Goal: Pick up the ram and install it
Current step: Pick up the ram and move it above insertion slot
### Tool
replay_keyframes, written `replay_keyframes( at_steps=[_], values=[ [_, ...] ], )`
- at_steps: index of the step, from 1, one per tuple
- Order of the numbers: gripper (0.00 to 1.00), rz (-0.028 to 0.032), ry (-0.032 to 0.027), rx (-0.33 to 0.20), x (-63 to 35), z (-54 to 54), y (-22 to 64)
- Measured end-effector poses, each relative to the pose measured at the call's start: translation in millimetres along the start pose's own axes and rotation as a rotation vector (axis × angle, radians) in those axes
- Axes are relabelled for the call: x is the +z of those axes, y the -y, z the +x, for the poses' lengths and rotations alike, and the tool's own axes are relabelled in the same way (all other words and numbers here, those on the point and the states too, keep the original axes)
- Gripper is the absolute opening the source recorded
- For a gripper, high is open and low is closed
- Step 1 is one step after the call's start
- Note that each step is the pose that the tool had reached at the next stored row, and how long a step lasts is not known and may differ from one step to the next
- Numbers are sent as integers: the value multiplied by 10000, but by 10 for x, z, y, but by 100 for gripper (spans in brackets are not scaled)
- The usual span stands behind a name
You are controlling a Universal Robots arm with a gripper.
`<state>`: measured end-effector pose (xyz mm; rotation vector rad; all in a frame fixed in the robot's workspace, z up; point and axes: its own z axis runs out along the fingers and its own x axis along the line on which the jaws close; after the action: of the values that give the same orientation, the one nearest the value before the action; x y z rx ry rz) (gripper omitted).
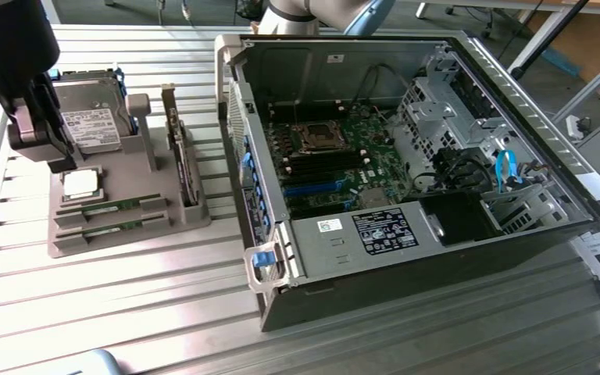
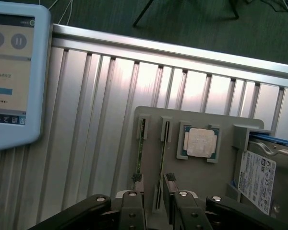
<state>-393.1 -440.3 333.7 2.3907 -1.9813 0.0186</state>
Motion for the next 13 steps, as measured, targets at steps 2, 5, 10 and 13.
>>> replay_keyframes(
  at_steps=[2,5,10,13],
  values=[
    [30,1,-1,-23,5,0,0],
    [30,2,-2,-66,13,-1,0],
    [30,4,-5,-133,25,-1,0],
    [30,5,-6,-172,31,-1,0]
  ],
)
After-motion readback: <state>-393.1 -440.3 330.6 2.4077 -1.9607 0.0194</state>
